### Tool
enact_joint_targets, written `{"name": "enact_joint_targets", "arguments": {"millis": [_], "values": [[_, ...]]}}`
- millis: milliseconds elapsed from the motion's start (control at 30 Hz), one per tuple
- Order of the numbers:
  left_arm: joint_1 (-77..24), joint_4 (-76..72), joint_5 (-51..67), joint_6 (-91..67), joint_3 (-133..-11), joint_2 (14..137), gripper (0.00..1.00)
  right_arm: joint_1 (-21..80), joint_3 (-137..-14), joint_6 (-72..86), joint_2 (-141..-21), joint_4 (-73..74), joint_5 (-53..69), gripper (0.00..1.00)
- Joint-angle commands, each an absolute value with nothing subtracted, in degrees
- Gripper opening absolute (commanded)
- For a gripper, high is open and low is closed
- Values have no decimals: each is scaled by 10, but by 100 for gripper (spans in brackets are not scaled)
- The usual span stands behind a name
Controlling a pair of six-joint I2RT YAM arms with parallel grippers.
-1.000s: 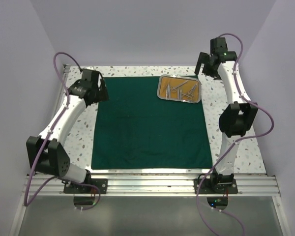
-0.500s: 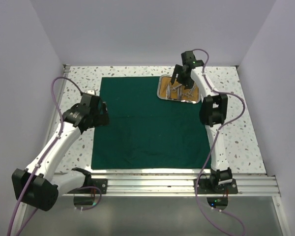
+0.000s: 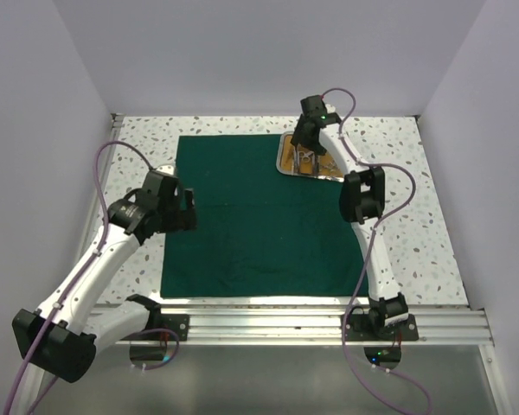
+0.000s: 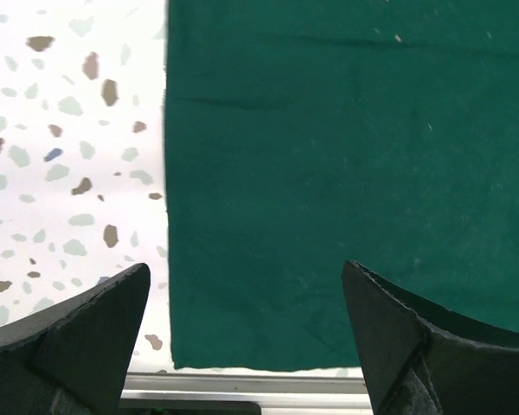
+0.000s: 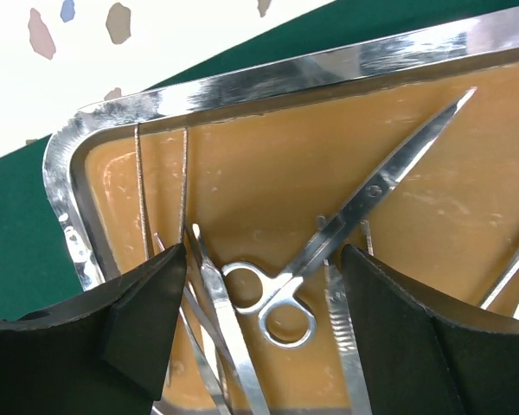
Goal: Open and lay out the surgical kit
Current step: Pick up the medical item from the container.
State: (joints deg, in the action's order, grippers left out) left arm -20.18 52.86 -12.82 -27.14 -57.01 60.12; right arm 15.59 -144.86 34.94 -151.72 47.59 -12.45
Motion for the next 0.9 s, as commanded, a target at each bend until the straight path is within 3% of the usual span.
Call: {"name": "enact_joint_targets", "arguments": {"millis": [0,500,867], "values": [[-230,531,-107,-260,-563,597,96,169,-1487,377,-1550,457,-188,75],[-273,513,-82,-244,-552,578,98,138,-1446,396,-1525,493,-280,71],[-278,515,-72,-243,-551,592,98,125,-1482,401,-1582,468,-244,58]]}}
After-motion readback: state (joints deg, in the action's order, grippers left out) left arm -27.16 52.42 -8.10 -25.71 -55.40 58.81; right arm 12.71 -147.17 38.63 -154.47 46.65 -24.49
